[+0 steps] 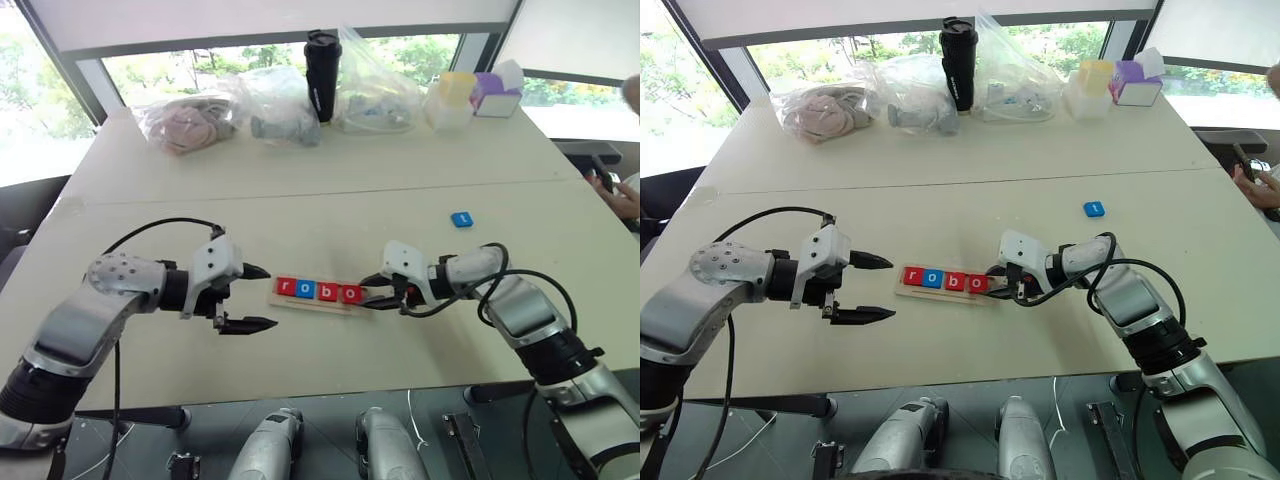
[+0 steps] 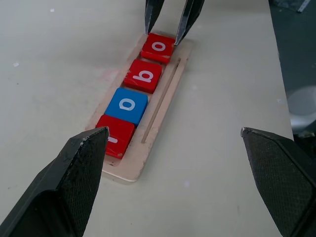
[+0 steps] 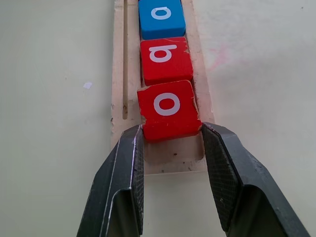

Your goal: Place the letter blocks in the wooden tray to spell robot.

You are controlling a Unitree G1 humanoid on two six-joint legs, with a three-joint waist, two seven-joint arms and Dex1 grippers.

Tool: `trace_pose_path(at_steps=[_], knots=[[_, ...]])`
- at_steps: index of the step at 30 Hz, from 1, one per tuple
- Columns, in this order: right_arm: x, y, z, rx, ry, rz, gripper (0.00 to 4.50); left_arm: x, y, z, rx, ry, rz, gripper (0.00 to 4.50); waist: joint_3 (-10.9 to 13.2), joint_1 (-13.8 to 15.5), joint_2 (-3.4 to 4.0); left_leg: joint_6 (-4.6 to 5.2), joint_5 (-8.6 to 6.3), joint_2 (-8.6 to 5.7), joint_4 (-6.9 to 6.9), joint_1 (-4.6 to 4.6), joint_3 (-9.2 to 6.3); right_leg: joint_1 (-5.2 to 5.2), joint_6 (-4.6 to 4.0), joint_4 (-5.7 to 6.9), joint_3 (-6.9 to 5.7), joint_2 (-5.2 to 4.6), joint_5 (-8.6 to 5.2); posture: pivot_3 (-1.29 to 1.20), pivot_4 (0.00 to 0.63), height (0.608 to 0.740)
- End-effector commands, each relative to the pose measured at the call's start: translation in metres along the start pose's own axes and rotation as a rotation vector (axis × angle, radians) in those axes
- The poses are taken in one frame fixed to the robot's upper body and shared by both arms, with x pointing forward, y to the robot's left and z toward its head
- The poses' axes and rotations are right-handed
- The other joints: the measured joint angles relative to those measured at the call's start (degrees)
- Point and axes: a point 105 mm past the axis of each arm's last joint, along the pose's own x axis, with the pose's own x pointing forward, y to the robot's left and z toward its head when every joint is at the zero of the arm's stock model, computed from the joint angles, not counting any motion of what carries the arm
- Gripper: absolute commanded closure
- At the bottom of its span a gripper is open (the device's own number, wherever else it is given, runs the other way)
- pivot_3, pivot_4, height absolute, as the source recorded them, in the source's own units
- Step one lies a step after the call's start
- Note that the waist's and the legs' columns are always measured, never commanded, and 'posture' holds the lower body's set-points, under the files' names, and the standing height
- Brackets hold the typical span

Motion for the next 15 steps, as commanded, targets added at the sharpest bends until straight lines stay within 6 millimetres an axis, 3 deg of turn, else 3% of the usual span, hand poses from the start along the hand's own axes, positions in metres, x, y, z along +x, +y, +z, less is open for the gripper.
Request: trace_pose_path(at_steps=[1,15], knots=[[0.006,0.002,0.008,-0.023,-0.016,0.002,3.33,-0.003,0.003,0.008,0.035,-0.023,0.015,0.00,0.0,0.0,0.00,0.00,0.00,0.00,0.00,0.00,0.00,-0.01,0.00,0.00,0.00,0.00,0.00,0.00,0.150,0.740],[0.016,0.008,0.024,-0.008,-0.068,-0.012,3.33,0.001,0.007,0.003,0.027,-0.027,0.020,0.00,0.0,0.0,0.00,0.00,0.00,0.00,0.00,0.00,0.00,-0.03,0.01,0.01,0.00,0.01,0.01,0.00,0.150,0.740]])
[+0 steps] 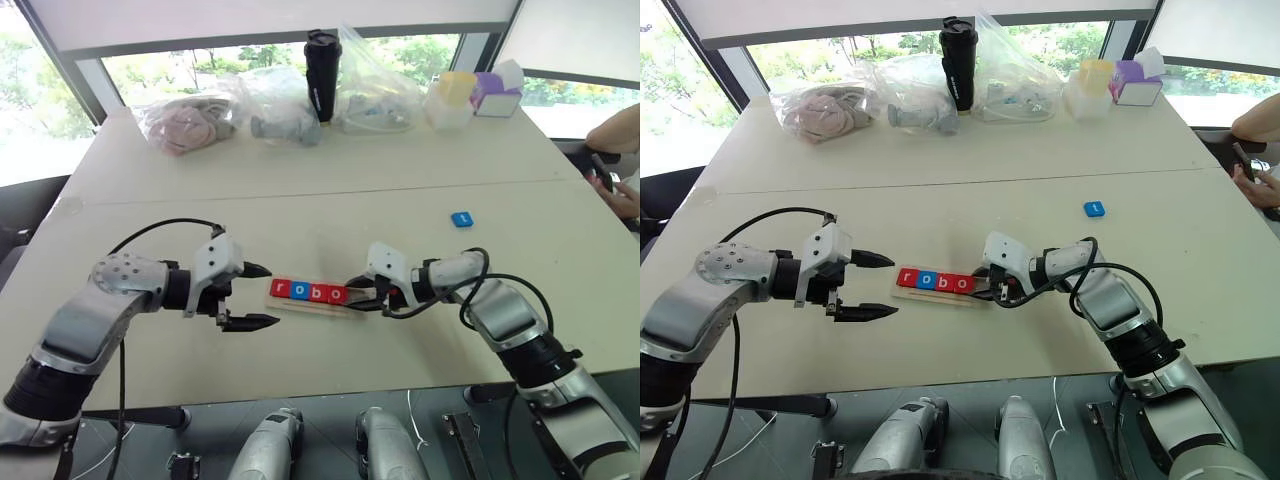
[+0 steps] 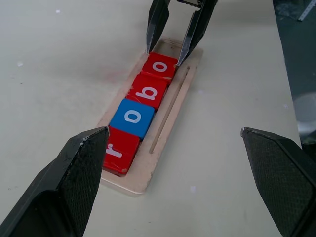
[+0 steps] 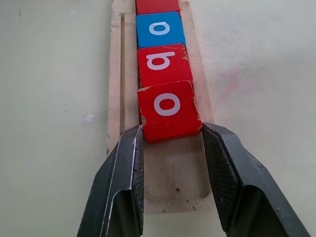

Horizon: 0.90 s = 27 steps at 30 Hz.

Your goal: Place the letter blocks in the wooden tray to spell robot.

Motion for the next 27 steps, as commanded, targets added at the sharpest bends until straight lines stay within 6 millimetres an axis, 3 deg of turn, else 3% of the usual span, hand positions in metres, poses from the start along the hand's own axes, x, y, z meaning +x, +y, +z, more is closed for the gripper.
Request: trace_pose_path(at_steps=[1,15,21,27], knots=[[-0.001,0.001,0.013,-0.037,-0.035,-0.019,3.33,0.000,0.001,0.005,0.039,-0.009,0.007,0.00,0.0,0.0,0.00,0.00,0.00,0.00,0.00,0.00,0.00,0.00,0.00,0.00,0.00,0.00,0.00,0.00,0.150,0.740],[-0.001,-0.003,0.014,-0.024,-0.028,-0.063,3.33,0.006,0.003,0.004,0.046,-0.016,0.006,0.00,0.0,0.0,0.00,0.00,0.00,0.00,0.00,0.00,0.00,0.00,0.00,0.01,0.00,0.01,0.00,0.00,0.150,0.740],[-0.011,-0.009,0.023,-0.084,-0.038,-0.074,0.29,0.005,0.003,0.003,0.043,-0.015,0.010,0.00,0.0,0.0,0.00,0.00,0.00,0.00,0.00,0.00,0.00,0.00,0.00,0.01,0.00,0.01,0.01,0.00,0.150,0.740],[-0.030,-0.024,0.049,-0.091,-0.119,-0.127,0.29,0.005,0.005,0.003,0.044,-0.014,0.015,0.00,0.0,-0.1,0.00,0.00,0.00,0.00,0.01,0.00,0.00,-0.01,0.00,0.02,0.00,0.02,0.01,0.00,0.150,0.740]])
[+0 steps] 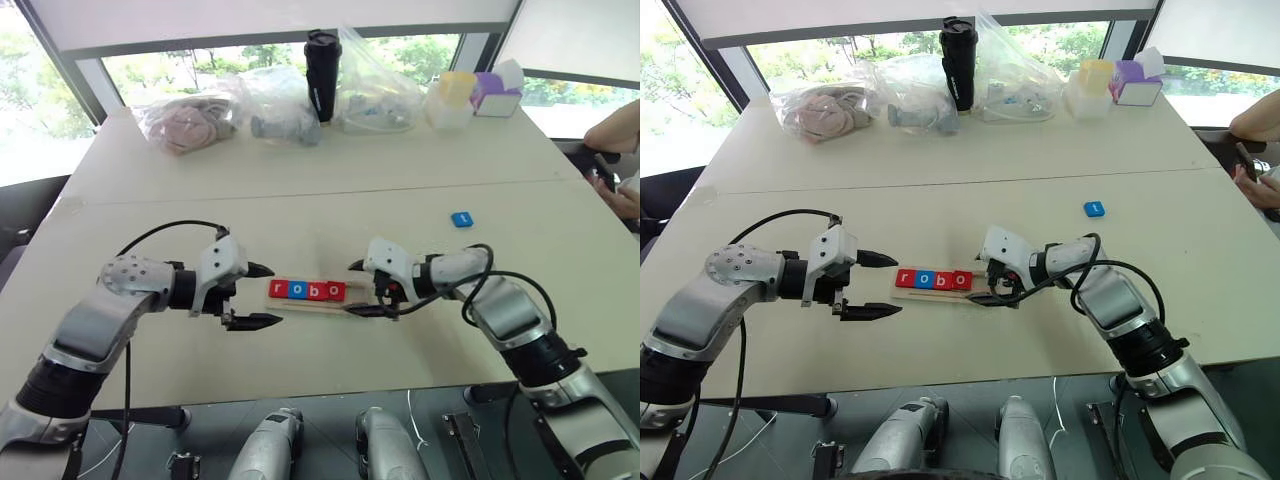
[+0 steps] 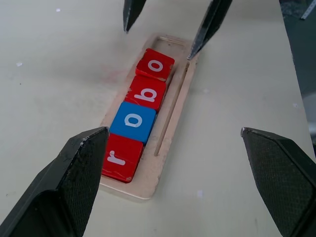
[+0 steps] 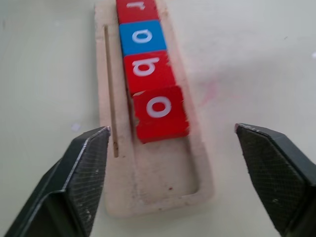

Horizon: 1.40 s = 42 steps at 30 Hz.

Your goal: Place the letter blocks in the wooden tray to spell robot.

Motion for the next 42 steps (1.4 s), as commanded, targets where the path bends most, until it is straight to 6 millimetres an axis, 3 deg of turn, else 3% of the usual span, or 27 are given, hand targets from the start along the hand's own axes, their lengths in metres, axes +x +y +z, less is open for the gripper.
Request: trace_pose_path(at_steps=[1,4,9,15,26,29,32,34,38,42], knots=[[-0.018,-0.016,0.033,-0.033,-0.105,-0.061,0.29,-0.001,0.003,0.007,0.038,-0.012,0.011,0.00,0.0,0.0,0.00,0.00,0.00,0.00,0.00,0.00,0.00,0.00,0.00,0.01,0.00,0.00,0.00,0.00,0.150,0.740],[-0.017,-0.019,0.028,-0.040,-0.089,-0.081,0.29,-0.001,0.004,0.007,0.038,-0.014,0.014,0.00,0.0,0.1,-0.01,0.00,0.00,0.00,0.00,0.00,0.00,0.00,0.00,0.00,0.00,0.00,0.00,0.00,0.150,0.740],[0.005,-0.039,0.011,-0.047,-0.047,-0.214,0.29,0.001,0.003,0.008,0.039,-0.022,0.015,0.00,0.0,0.0,-0.01,-0.01,0.01,0.00,0.00,0.00,0.00,0.00,-0.01,0.01,0.01,0.00,0.01,0.00,0.150,0.740],[0.025,-0.040,0.004,-0.078,-0.040,-0.197,0.29,-0.002,0.002,0.010,0.036,-0.020,0.018,0.00,0.0,-0.1,-0.01,-0.06,0.04,0.00,-0.02,0.00,0.02,-0.09,-0.03,0.09,0.01,0.06,0.04,0.00,0.150,0.740],[0.022,-0.029,0.004,-0.090,-0.053,-0.103,0.29,-0.004,-0.001,0.015,0.043,-0.020,0.015,0.00,0.0,-0.1,0.00,-0.07,0.05,0.03,-0.01,0.00,0.02,-0.11,-0.03,0.12,0.06,0.26,0.05,0.00,0.150,0.740],[0.007,-0.060,0.007,-0.082,-0.061,-0.285,0.29,-0.003,0.000,0.015,0.045,-0.021,0.020,0.00,0.0,0.0,0.00,-0.07,0.05,0.03,-0.01,0.00,0.02,-0.13,-0.03,0.13,0.07,0.26,0.05,0.00,0.150,0.740],[-0.025,-0.099,0.014,-0.017,-0.127,-0.548,0.29,-0.005,0.001,0.017,0.049,-0.024,0.026,0.00,0.0,0.0,0.00,-0.11,0.07,0.03,-0.01,0.00,0.03,-0.14,-0.07,0.13,0.09,0.27,0.07,0.00,0.150,0.740],[-0.043,-0.111,0.011,0.033,-0.153,-0.666,0.29,-0.007,0.001,0.018,0.051,-0.025,0.027,0.00,0.0,0.1,0.00,-0.12,0.08,0.03,-0.02,0.00,0.03,-0.13,-0.07,0.13,0.09,0.27,0.07,0.00,0.150,0.740],[-0.083,-0.128,-0.025,0.239,-0.137,-0.925,0.29,-0.009,0.000,0.020,0.056,-0.027,0.029,0.00,0.0,0.1,0.00,-0.12,0.08,0.03,-0.06,0.00,0.02,-0.14,-0.08,0.13,0.12,0.27,0.08,0.00,0.150,0.740],[-0.108,-0.137,-0.072,0.326,0.000,-1.116,0.29,-0.007,-0.001,0.023,0.063,-0.034,0.021,0.00,0.0,0.0,0.01,-0.12,0.08,0.03,-0.07,0.00,0.04,-0.14,-0.10,0.13,0.13,0.27,0.09,0.00,0.150,0.740]])
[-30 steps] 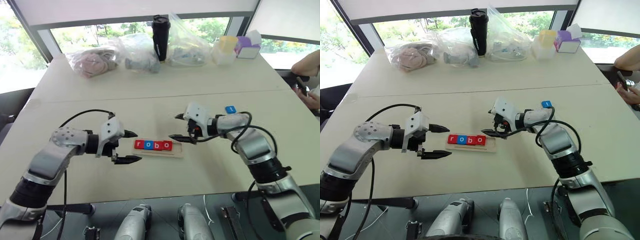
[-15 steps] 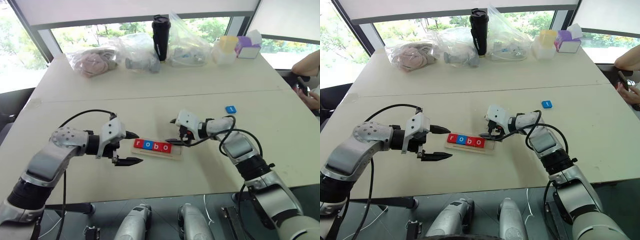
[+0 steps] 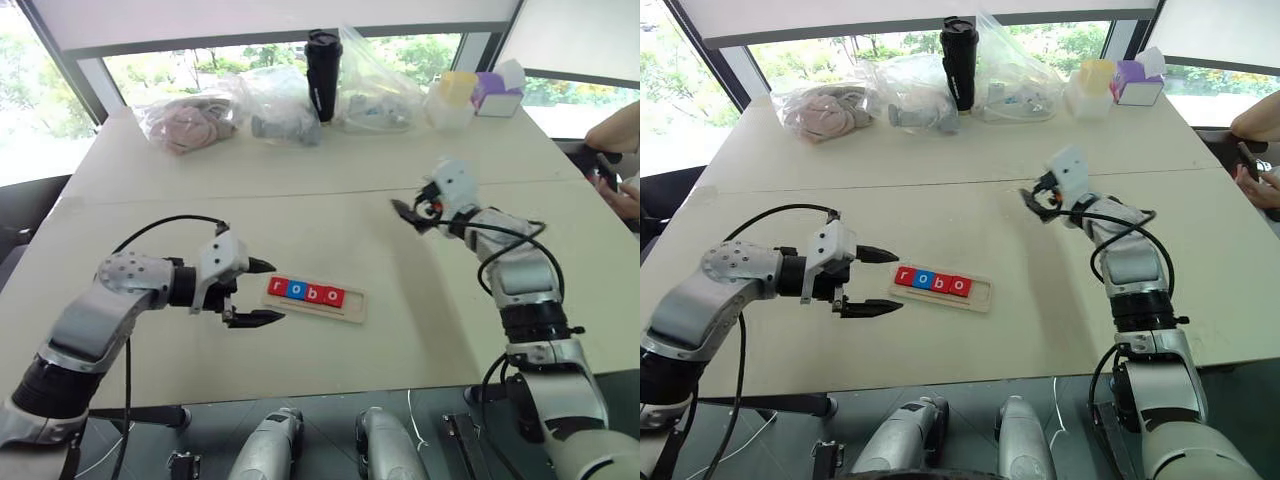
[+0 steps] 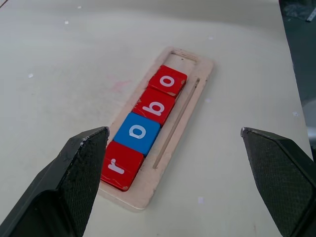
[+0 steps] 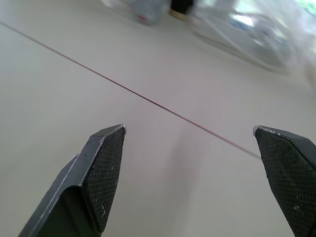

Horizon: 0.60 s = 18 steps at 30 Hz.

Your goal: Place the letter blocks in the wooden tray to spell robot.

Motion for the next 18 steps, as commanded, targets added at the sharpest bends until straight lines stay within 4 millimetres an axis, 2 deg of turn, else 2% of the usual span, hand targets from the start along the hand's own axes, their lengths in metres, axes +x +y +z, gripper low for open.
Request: trace_pose_path(at_steps=[1,9,18], knots=[[-0.003,-0.033,-0.018,0.000,0.055,-0.174,0.29,-0.004,0.000,0.015,0.051,-0.027,0.002,0.00,0.0,-0.2,0.00,-0.01,0.01,0.00,0.01,0.00,0.01,0.00,-0.03,0.00,0.00,0.00,0.01,0.00,0.150,0.740],[0.010,-0.047,-0.044,0.030,0.148,-0.255,0.29,-0.006,-0.004,0.021,0.068,-0.026,-0.011,0.00,0.0,-0.6,0.02,-0.04,0.04,0.24,0.01,0.00,0.22,-0.06,-0.18,0.00,0.08,0.21,0.11,0.00,0.150,0.740],[0.015,-0.045,-0.065,0.259,0.251,-0.296,0.29,-0.007,-0.006,0.020,0.059,-0.021,0.009,0.00,0.0,-0.4,0.01,-0.09,0.07,0.30,0.06,0.02,0.23,-0.01,-0.26,-0.01,0.08,0.26,0.16,0.00,0.150,0.740]])
